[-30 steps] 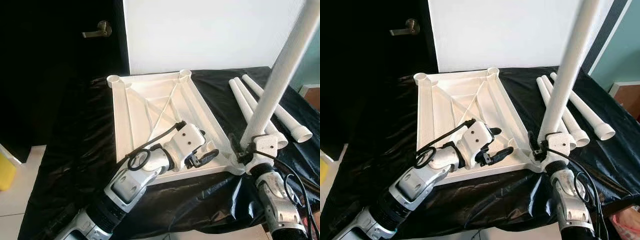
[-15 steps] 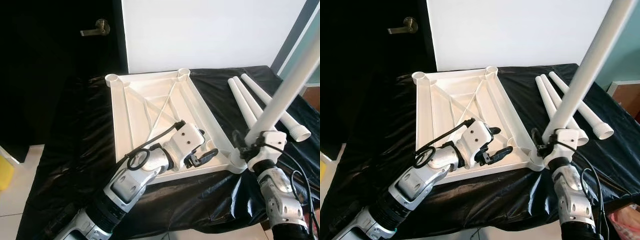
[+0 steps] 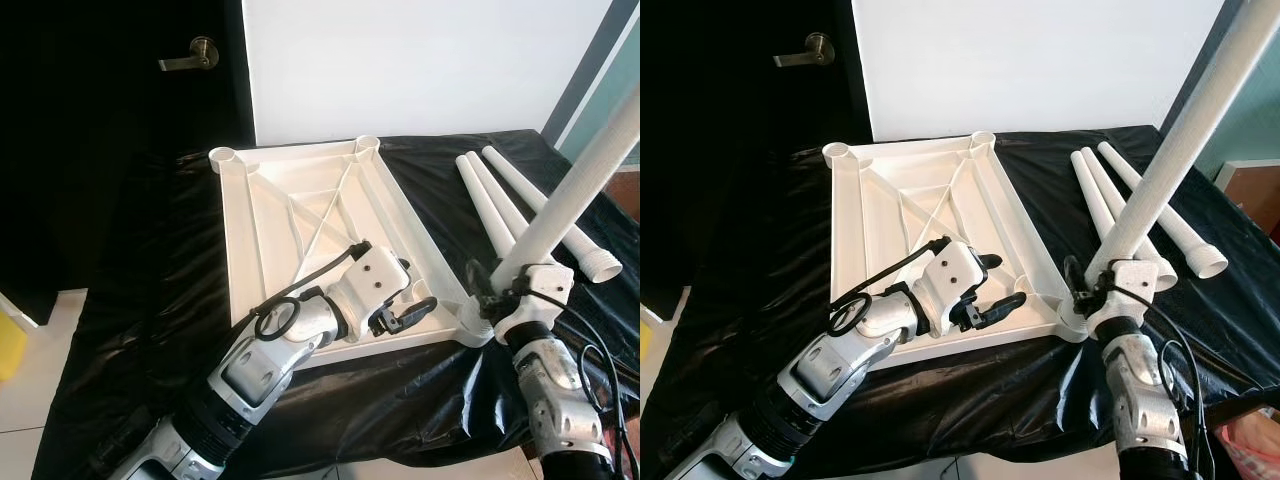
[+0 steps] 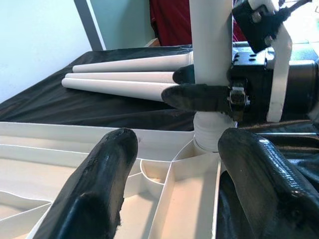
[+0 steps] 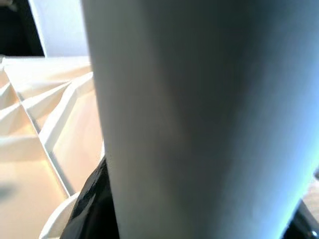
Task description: Building children table
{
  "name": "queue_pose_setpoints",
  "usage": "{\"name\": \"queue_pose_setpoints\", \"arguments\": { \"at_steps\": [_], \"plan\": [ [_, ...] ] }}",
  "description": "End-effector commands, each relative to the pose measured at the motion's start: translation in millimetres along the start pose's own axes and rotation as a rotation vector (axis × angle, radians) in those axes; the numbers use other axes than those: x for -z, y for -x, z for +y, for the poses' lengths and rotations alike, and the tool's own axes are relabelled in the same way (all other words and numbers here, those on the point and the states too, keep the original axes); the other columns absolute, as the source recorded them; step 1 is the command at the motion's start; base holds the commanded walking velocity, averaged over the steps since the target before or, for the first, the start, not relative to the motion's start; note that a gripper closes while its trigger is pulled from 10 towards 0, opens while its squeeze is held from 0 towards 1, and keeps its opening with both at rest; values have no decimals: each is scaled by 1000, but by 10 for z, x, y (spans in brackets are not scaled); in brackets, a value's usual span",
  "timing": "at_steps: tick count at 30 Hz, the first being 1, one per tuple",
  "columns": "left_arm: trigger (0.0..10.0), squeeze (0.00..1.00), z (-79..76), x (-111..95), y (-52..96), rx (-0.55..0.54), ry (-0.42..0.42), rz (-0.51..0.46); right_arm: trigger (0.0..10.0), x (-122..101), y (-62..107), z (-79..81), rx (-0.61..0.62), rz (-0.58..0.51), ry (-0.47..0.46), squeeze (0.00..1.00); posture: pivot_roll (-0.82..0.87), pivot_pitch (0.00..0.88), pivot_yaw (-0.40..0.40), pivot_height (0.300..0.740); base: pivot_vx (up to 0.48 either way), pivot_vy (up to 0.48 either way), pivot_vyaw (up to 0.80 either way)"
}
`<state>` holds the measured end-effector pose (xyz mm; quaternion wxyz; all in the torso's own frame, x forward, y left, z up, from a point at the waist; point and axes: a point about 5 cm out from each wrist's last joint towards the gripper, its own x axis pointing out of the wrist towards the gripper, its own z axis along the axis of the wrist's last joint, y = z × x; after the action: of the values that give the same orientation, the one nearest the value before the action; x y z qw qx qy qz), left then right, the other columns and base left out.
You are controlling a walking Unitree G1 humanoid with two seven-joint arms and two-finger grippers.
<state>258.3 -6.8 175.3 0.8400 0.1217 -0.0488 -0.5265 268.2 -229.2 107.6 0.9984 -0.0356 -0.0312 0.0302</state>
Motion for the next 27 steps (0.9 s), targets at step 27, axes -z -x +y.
{"name": "queue_pose_setpoints", "arguments": {
  "at_steps": [27],
  "plan": [
    [10000, 0, -12, -52, 5, 84, -28, -10, 10000, 425, 357, -3, 45, 60, -113, 0, -16, 26, 4, 740, 0, 0, 0]
  ]
}}
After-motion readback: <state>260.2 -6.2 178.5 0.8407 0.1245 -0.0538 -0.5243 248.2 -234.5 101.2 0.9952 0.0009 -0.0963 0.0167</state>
